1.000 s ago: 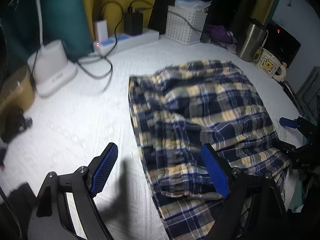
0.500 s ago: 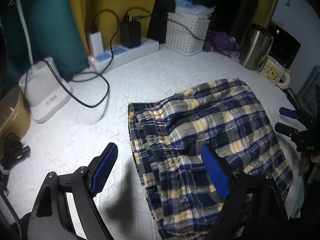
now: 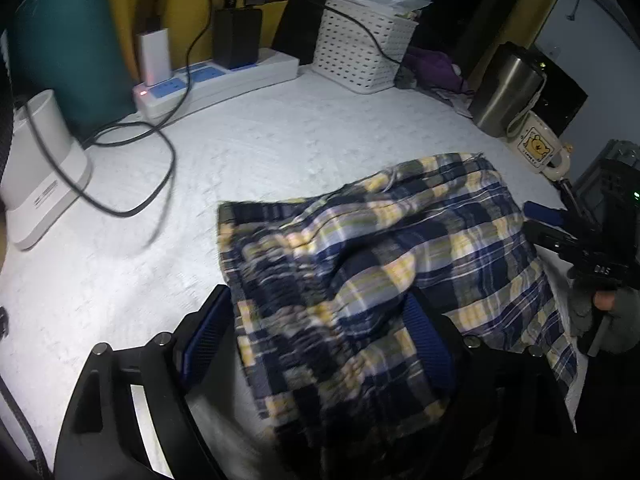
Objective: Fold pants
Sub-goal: 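Grasp the waistband edge of the pants with both grippers together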
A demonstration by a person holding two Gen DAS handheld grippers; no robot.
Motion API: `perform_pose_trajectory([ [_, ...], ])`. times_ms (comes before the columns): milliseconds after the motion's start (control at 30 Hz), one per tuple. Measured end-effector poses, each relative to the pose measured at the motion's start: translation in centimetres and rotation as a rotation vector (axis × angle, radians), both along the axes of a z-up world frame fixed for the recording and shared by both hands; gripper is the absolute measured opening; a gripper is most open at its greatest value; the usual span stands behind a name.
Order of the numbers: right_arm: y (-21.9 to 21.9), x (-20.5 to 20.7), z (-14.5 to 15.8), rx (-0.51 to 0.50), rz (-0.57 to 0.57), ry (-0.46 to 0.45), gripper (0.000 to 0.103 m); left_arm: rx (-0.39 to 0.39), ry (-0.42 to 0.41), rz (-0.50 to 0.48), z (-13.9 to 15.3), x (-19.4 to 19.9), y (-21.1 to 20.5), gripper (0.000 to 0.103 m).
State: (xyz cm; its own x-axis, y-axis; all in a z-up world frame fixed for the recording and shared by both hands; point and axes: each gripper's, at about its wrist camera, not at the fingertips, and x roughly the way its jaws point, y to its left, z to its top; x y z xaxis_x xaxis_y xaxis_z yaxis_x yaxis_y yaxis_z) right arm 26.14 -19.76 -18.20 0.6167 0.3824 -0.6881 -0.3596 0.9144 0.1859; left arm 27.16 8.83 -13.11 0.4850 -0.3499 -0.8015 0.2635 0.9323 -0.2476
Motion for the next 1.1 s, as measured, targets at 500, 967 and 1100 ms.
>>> perform_pose_trajectory([
  [500, 2.3, 1.7, 0.1, 0.046, 0.115, 0.024, 0.089, 0.011, -0.078, -0.062, 0.2, -0.3, -1.7, 0.046],
  [967, 6.8, 0.8, 0.1, -0.003, 0.260, 0.015, 0.074, 0.095, -0.194, -0.059, 1.3, -2.0, -2.8, 0.032],
  [1100, 6.9, 0.1, 0.4, 0.006, 0.267, -0.007, 0.046, 0.095, -0.210, -0.056, 1.9, -2.5, -2.7, 0.032],
])
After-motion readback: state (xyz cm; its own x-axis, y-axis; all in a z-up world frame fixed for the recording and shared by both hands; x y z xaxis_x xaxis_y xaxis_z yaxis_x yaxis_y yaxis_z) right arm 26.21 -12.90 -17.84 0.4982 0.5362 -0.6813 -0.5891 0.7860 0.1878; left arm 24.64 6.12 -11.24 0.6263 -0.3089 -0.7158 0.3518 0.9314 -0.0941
